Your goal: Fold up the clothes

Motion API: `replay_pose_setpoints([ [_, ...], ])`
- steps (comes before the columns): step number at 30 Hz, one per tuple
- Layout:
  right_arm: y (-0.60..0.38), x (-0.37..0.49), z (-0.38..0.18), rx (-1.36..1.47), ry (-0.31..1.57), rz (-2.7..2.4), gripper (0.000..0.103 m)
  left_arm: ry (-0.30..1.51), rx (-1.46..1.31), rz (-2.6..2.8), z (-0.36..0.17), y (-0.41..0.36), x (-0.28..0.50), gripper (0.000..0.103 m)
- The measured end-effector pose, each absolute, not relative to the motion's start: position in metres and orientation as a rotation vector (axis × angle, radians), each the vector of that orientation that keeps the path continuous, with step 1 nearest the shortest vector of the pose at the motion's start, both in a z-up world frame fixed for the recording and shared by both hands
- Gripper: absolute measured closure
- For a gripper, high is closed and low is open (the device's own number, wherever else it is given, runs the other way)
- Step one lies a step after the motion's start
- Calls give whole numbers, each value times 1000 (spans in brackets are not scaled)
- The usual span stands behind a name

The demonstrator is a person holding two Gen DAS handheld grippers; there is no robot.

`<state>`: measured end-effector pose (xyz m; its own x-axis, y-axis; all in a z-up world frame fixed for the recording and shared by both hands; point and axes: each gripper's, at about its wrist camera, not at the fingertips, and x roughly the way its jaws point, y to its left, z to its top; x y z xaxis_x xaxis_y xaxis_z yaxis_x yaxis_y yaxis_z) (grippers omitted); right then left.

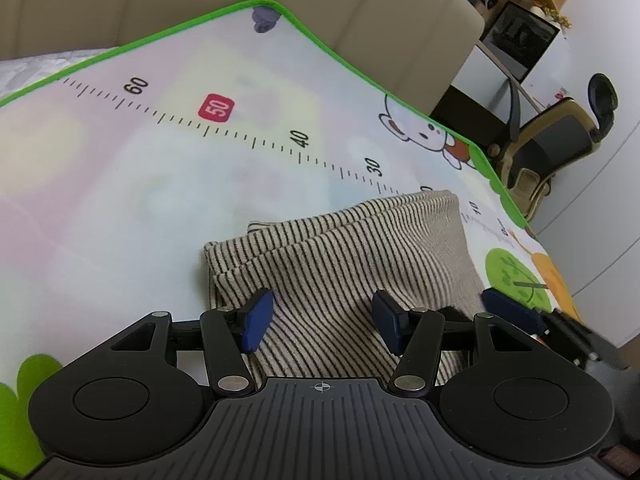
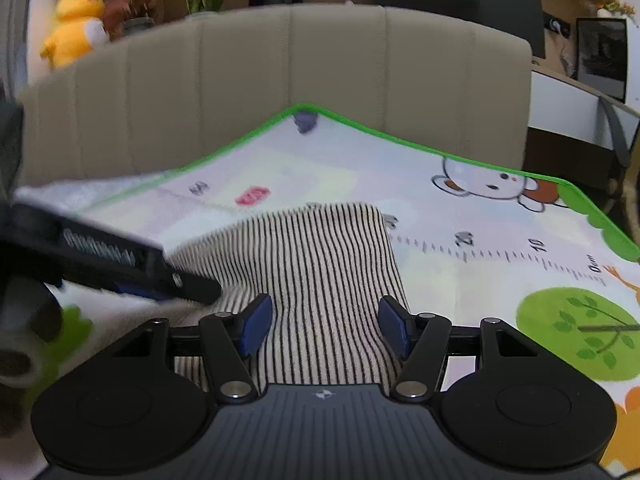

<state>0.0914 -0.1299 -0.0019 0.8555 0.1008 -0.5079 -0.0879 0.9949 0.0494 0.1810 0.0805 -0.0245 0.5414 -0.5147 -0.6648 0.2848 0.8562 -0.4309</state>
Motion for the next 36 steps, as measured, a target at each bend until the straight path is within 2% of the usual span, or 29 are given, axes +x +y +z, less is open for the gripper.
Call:
replay_pose_setpoints([
  [1, -134, 92, 3, 45, 527, 113, 63, 880, -289, -480, -25, 81, 181, 43],
  [2, -137, 95, 9, 64, 517, 122, 70, 882, -295, -479, -26, 82, 181, 43],
  [7, -131, 124, 23, 51, 518, 177, 70, 893, -318, -478, -29, 85, 185, 43],
  [10, -118, 154, 0, -23, 622, 182, 64, 900, -330, -476, -30, 86, 187, 43],
  [12, -115, 165, -13, -34, 630, 164, 63, 903, -329, -474, -31, 87, 187, 43],
  [24, -100, 165, -15, -100, 617, 103, 63, 905, -321, -457, -31, 85, 187, 41],
  [29, -105, 160, -8, -64, 613, 113, 63, 915, -327, -412, -34, 92, 189, 36],
  [30, -107, 159, -6, -54, 612, 114, 62, 921, -327, -398, -35, 93, 190, 23],
  [31, -109, 158, -4, -43, 611, 116, 62, 933, -334, -386, -39, 95, 192, 19],
  [34, -111, 150, 0, -31, 603, 119, 56, 937, -377, -374, -42, 101, 195, 19],
  [36, -110, 140, 0, -21, 594, 87, 55, 919, -388, -382, -38, 101, 197, 25],
])
